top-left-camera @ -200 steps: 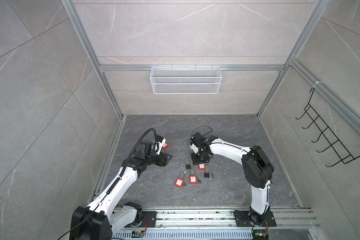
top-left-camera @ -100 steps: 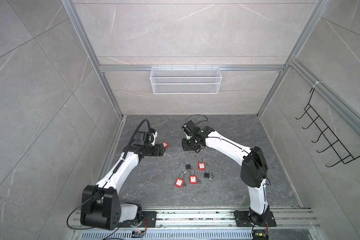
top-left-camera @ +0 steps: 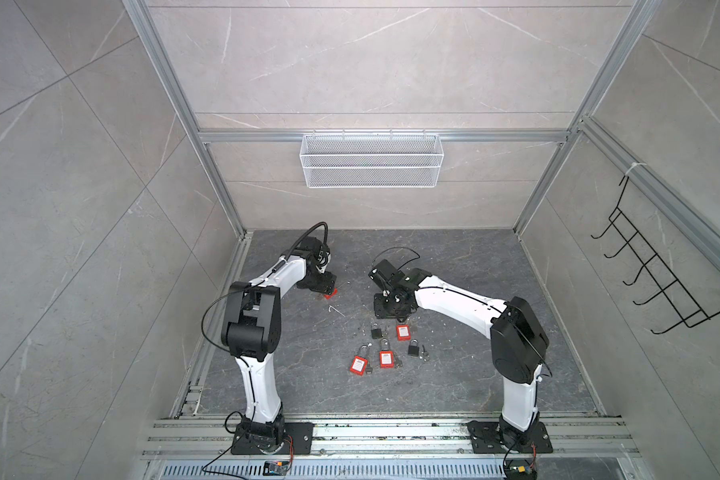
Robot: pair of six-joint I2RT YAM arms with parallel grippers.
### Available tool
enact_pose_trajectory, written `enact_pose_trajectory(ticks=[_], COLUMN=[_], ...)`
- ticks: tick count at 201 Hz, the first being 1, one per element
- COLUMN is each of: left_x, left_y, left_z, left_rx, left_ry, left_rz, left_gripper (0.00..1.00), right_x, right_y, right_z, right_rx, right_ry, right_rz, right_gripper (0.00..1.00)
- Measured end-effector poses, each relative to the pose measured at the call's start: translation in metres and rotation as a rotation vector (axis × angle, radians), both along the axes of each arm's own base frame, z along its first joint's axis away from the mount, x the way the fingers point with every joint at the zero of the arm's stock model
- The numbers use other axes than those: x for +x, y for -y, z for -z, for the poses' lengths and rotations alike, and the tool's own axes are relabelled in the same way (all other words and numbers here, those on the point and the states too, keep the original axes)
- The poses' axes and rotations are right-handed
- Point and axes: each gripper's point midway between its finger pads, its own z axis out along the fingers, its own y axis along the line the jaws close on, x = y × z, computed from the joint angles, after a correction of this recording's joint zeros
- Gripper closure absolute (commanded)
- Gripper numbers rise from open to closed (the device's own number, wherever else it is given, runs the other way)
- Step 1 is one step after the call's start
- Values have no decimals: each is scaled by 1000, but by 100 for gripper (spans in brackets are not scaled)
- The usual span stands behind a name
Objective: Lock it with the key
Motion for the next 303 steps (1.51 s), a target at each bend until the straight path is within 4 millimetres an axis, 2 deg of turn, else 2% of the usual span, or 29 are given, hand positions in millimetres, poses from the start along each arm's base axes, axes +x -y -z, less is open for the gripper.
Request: enact_pose_trajectory(ticks=[34,57,78,134,148,184,241,264,303], left_x=[13,14,11,-1,-13,-57,-121,-135,-146], left_y=[14,15,12,8,4,-1,12,25,44], left_z=[10,21,31,33,34,34,29,27,27], left_rx=[16,24,41,25,17,17,-38,-60,-87], left_ry=[-10,-39,-71,-98,-116,-162,-180,-179,-171], left_rz=[42,41,26,-64,-111,-228,-491,-592,-755], left_gripper=[33,40,47,60,63,63,61,62,58], right_x=[-9,-11,-14,-13,-14,-16,-28,-33,-40], right_y=[9,12,15,13,14,17,22,25,22], right_z=[-11,-7,0,-1,0,-3,-1,2,2], right_rx=[20,18,9,21,21,31,57,63,73], right_ry=[19,15,5,16,16,25,18,8,5], right_rz=[13,16,16,16,16,16,13,14,8], right_gripper=[58,58,59,59,60,60,61,61,60])
